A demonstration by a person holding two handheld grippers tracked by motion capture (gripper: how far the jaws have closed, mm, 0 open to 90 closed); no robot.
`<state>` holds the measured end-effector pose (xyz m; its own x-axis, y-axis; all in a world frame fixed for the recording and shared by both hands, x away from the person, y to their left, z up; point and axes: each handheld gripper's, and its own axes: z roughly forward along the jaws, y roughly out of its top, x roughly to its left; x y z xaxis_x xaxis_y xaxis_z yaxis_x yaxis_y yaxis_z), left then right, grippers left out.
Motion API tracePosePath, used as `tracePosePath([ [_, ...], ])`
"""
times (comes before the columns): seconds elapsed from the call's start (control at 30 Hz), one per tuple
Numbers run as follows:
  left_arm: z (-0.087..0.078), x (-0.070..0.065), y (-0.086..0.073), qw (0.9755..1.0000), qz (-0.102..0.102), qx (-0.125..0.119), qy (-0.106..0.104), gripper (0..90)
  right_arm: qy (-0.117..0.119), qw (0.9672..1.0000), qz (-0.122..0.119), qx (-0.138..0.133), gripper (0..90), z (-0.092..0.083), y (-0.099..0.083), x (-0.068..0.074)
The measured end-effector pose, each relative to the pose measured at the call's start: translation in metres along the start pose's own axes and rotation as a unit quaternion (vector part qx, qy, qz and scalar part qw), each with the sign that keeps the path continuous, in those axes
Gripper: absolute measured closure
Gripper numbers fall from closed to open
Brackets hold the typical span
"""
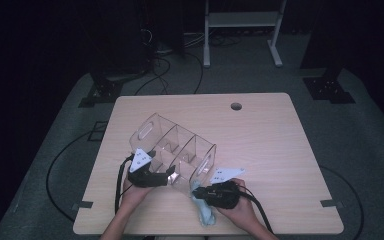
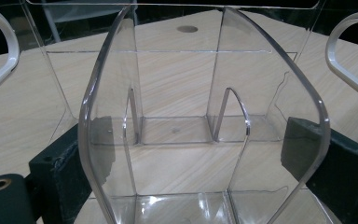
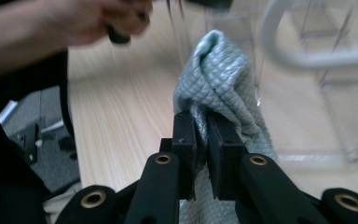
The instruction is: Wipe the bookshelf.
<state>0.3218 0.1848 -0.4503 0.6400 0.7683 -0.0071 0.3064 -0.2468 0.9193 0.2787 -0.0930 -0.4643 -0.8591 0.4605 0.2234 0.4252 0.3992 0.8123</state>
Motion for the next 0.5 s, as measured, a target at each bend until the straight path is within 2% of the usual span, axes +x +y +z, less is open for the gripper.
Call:
tracePosePath([
  [0.03, 0.0, 0.0, 0.0, 1.0, -0.003, 0.0, -0.001, 5.6, 0.005, 0.9999, 0.007, 0.011, 81.5, 0.006, -0.005, -0.002],
  [0.07, 0.0, 0.001, 0.0, 1.0, 0.0, 0.0, -0.001, 5.6, 0.007, 0.9999, 0.01, 0.012, 81.5, 0.006, -0.005, -0.003],
  [0.13, 0.0, 0.001, 0.0, 1.0, 0.001, 0.0, -0.002, 5.6, 0.002, 0.9999, 0.004, 0.013, 81.5, 0.005, -0.003, -0.001],
  [0.2, 0.0, 0.001, 0.0, 1.0, 0.001, 0.0, -0.003, 5.6, 0.0, 1.0, 0.002, 0.009, 81.5, 0.002, 0.0, 0.0],
  [0.33, 0.0, 0.001, 0.0, 1.0, 0.001, -0.001, -0.003, 5.6, 0.0, 0.9998, -0.002, -0.019, 81.4, -0.009, 0.01, 0.004],
  [0.4, 0.0, 0.001, 0.0, 1.0, 0.001, -0.001, -0.003, 5.6, 0.001, 0.9998, -0.001, -0.02, 81.4, -0.009, 0.009, 0.003],
  [0.43, 0.0, 0.001, 0.0, 1.0, 0.001, -0.001, -0.003, 5.6, 0.011, 0.9997, 0.013, -0.017, 81.5, -0.006, 0.007, 0.0],
  [0.5, 0.0, 0.001, 0.0, 1.0, 0.0, -0.001, -0.002, 5.6, 0.011, 0.9997, 0.016, -0.012, 81.5, -0.004, 0.005, -0.001],
])
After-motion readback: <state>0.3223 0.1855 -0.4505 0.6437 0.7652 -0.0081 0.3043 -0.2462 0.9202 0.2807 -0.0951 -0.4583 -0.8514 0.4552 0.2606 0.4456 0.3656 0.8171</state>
